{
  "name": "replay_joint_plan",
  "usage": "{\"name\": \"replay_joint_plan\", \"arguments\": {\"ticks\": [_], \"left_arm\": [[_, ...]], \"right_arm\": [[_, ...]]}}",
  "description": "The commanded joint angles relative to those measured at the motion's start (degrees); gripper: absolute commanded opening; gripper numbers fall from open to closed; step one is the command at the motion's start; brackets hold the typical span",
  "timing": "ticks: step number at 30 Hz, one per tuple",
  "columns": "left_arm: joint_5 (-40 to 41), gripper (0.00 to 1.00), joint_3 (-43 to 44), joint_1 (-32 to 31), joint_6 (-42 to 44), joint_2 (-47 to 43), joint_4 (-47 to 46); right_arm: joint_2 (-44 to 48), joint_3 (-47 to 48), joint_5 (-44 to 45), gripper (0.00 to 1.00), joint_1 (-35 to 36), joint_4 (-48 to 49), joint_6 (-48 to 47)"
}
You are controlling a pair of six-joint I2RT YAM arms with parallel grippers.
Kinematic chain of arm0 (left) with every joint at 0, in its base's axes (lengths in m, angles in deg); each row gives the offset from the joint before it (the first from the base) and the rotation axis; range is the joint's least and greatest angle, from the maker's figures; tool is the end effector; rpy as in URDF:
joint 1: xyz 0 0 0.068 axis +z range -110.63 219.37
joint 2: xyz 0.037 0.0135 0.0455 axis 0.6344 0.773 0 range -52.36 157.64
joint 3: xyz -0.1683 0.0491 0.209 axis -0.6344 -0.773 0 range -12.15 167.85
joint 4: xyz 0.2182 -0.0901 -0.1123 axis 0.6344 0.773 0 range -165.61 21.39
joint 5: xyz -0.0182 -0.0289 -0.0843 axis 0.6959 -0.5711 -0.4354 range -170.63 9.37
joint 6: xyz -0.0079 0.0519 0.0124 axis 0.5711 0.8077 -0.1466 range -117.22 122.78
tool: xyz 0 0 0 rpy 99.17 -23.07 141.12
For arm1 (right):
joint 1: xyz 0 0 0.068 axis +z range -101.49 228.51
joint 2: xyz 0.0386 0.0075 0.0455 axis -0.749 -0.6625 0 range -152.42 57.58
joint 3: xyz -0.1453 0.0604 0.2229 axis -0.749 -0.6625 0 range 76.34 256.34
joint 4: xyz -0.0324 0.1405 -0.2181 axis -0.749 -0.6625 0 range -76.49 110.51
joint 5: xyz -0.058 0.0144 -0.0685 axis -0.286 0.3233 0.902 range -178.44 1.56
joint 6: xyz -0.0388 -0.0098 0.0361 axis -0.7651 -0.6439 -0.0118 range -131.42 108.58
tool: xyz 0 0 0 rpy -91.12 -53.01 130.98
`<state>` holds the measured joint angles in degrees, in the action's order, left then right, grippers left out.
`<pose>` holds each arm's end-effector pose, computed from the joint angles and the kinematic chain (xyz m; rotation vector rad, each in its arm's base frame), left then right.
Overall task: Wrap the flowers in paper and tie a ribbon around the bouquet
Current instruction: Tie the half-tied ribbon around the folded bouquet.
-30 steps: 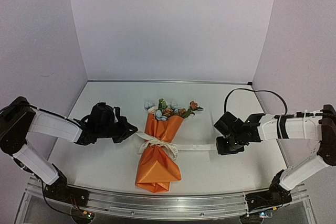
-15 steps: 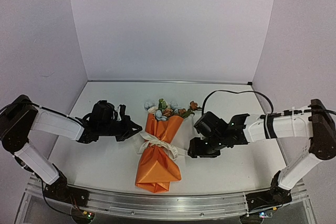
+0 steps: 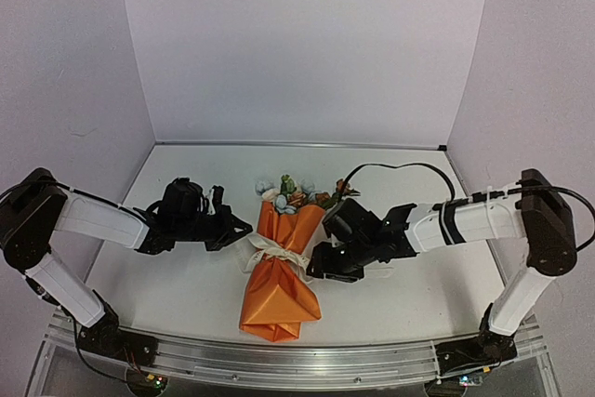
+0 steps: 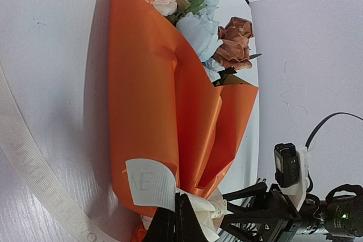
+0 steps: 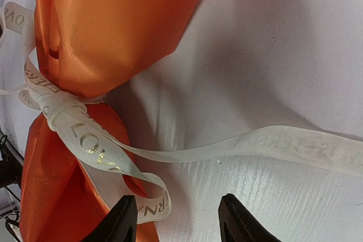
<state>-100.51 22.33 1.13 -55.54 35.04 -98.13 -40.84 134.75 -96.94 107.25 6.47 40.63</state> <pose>0.2252 -0.1930 0.1636 -0.1788 2.3766 -1.2906 0.1766 0.3011 0.1748 -0.2290 2.7684 0.8588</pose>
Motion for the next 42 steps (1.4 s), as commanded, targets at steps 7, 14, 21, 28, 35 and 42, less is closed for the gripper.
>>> {"name": "replay_joint_plan", "arguments": {"ticks": [7, 14, 21, 28, 35, 42], "left_arm": [[-0.77, 0.00, 0.39, 0.27, 1.54, -1.54, -1.61], [-0.68, 0.00, -0.45, 0.27, 1.69, -1.75, -2.77], [-0.10, 0.00, -0.75, 1.25, 4.40, -3.07, 0.09], [0.33, 0.00, -1.70, 4.56, 10.16, -5.29, 7.69], [0.75, 0.00, -2.74, 6.87, 12.18, -5.02, 11.37], [1.01, 0.00, -3.17, 9.35, 13.27, -4.38, 14.46]], "right_arm": [[-3.33, 3.93, -2.17, 0.45, 1.06, -0.11, 1.29], [-6.43, 6.35, -2.11, 0.41, 1.05, -0.97, 2.25], [-4.90, 7.07, 1.87, 0.00, 0.98, -5.58, -0.10], [-1.09, 10.27, 15.15, 0.00, 0.94, -21.20, -10.43], [-0.71, 9.10, 20.13, 0.00, 0.57, -25.58, -12.34], [-0.60, 9.76, 28.11, 0.00, 0.42, -32.12, -17.12]]}}
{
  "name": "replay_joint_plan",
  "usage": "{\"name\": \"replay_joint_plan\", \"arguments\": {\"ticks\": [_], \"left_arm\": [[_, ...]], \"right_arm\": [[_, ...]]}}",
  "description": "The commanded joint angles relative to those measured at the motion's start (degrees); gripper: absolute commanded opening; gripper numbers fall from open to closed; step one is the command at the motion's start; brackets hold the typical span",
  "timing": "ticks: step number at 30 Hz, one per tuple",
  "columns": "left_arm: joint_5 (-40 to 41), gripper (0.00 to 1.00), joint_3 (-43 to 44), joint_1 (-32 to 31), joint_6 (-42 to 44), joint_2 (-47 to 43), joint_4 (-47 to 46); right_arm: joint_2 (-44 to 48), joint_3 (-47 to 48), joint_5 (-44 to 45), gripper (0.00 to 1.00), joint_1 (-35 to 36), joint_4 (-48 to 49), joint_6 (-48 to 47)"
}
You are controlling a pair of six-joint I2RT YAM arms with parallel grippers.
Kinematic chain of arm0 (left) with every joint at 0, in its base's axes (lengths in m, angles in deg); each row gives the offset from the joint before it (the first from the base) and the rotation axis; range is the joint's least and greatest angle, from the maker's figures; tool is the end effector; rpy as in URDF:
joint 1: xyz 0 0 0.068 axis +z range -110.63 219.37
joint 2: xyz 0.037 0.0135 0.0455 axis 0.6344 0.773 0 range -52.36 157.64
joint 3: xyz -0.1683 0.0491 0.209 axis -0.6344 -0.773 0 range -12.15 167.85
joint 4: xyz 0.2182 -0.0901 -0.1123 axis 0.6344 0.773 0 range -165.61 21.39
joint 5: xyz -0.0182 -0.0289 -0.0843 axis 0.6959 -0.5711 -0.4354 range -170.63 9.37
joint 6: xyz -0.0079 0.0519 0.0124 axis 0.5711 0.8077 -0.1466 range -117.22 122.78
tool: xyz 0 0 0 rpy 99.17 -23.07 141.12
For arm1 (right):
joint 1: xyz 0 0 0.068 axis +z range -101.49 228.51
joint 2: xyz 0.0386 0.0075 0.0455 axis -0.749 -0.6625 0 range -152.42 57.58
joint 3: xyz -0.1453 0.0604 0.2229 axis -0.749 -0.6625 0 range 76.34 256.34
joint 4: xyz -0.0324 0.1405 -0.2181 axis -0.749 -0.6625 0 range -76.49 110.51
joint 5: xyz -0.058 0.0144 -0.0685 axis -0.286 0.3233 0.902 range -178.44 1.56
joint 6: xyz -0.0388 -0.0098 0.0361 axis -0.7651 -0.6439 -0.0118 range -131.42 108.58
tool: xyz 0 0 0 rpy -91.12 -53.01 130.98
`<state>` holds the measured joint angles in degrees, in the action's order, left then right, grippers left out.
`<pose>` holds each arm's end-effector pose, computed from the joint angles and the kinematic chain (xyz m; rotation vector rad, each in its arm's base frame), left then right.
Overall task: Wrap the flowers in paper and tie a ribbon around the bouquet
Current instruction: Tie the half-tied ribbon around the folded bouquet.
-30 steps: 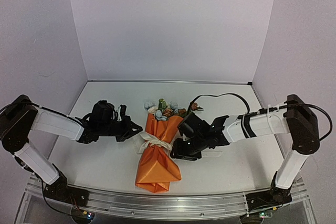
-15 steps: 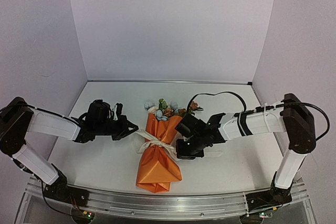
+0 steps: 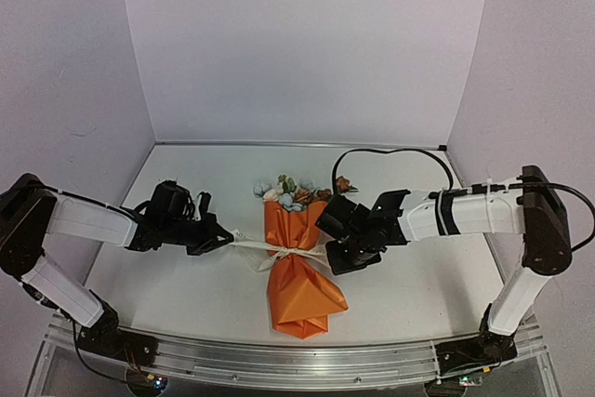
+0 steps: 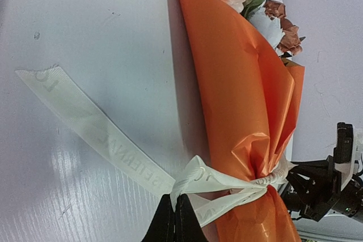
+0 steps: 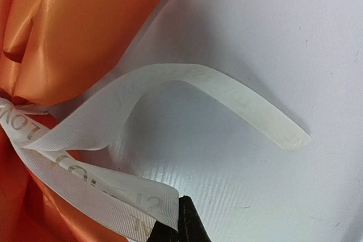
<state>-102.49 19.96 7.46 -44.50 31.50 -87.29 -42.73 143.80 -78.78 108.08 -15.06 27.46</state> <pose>0.2243 -0.1553 0.1519 -0.1102 2.4826 -1.1030 0.1803 0.2951 0.1894 -0.4519 2.7224 0.2460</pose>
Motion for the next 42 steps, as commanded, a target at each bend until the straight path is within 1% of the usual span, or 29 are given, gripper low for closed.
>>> {"name": "replay_joint_plan", "arguments": {"ticks": [1, 6, 10, 13, 18, 21, 27, 32, 34, 38, 42], "left_arm": [[2.55, 0.00, -1.03, 3.97, 2.17, -0.66, 3.73], [0.50, 0.00, -1.16, 7.67, 2.83, 0.07, 4.30], [-0.59, 0.00, -0.75, 10.22, 3.13, 1.44, 5.05], [-2.31, 0.00, -0.48, 12.86, 3.08, 2.35, 4.98], [-3.22, 0.00, 0.35, 14.59, 2.84, 3.29, 5.47], [-4.89, 0.00, -0.44, 17.55, 2.31, 3.61, 4.53], [-6.43, 0.00, 1.95, 20.63, 1.23, 4.49, 2.79], [-6.37, 0.00, 7.07, 21.24, 2.25, 5.95, 3.89], [-6.46, 0.00, 8.68, 21.23, 3.31, 6.32, 4.90], [-9.62, 0.00, 10.46, 20.30, 6.24, 6.89, 6.25], [-10.47, 0.00, 10.99, 15.70, 9.64, 6.64, 9.34]], "right_arm": [[1.63, 0.39, 11.56, 0.00, -0.40, -11.23, -5.25], [2.22, -1.02, 15.74, 0.00, 0.25, -13.22, -11.03], [0.94, -1.17, 18.10, 0.00, 1.22, -14.99, -12.88], [0.52, -1.88, 17.82, 0.00, 1.26, -16.26, -11.54], [-0.08, -2.24, 16.48, 0.00, 1.29, -17.21, -9.47], [-0.94, -3.03, 16.62, 0.00, 1.27, -17.99, -8.85], [-0.85, -1.52, 15.32, 0.00, 3.15, -17.33, -12.75], [-1.37, -0.22, 16.54, 0.00, 3.11, -16.24, -15.44], [-1.10, 0.14, 13.79, 0.00, 1.67, -16.04, -14.62], [0.44, -0.79, 4.63, 0.01, 0.35, -10.76, -13.69], [0.37, 0.00, -0.78, 0.06, -0.11, -8.07, -10.85]]}}
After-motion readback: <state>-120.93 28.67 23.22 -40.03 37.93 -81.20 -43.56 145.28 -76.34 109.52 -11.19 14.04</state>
